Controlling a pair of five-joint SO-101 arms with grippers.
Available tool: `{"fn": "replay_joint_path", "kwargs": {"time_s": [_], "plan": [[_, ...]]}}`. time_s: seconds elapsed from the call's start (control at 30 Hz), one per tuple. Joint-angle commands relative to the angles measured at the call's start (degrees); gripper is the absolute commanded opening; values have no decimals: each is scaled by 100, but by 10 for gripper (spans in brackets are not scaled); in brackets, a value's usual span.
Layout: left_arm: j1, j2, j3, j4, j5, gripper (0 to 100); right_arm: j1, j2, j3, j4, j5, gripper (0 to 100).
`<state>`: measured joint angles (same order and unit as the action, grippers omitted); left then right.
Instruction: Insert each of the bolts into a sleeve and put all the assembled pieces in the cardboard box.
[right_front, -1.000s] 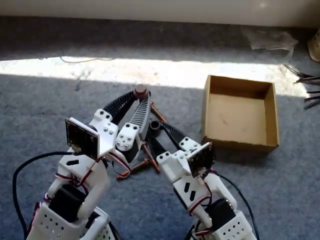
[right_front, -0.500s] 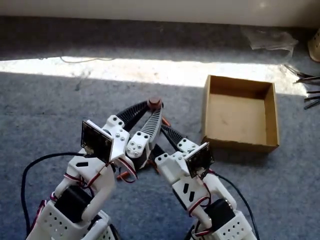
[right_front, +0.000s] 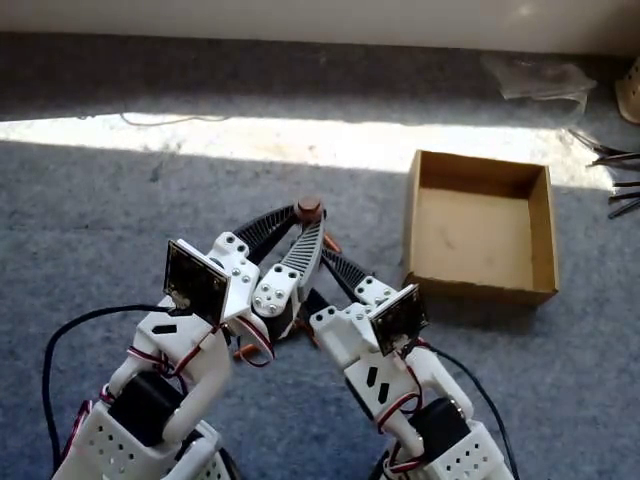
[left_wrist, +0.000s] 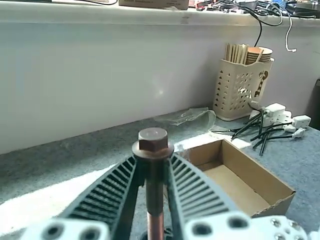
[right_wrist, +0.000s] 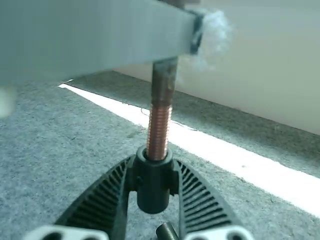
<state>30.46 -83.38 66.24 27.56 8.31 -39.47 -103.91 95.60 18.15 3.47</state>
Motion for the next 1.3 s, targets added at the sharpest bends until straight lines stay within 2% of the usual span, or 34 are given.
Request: {"fn": "replay_joint_path", "kwargs": {"time_s": [0.0,0.3,0.6,0.87,0.97,1.07,1.27], "plan": [[48,-119,-66,97,-62,7,-31,-57,690,4,-18,4],[48,-119,-48,316,-62,7,-31,-66,690,4,-18,4],[48,-171,725,334,-62,7,-31,-66,690,4,-18,4],[48,-1895,1393,343,-70,12,-31,-75,690,4,-18,4],[-13,-2202,1534,352,-431,68,-31,-75,690,4,-18,4],[4,-1991,1490,484,-466,152,-31,-75,690,4,-18,4],[-4,-1771,1393,519,-466,137,-31,-75,690,4,-18,4]]}}
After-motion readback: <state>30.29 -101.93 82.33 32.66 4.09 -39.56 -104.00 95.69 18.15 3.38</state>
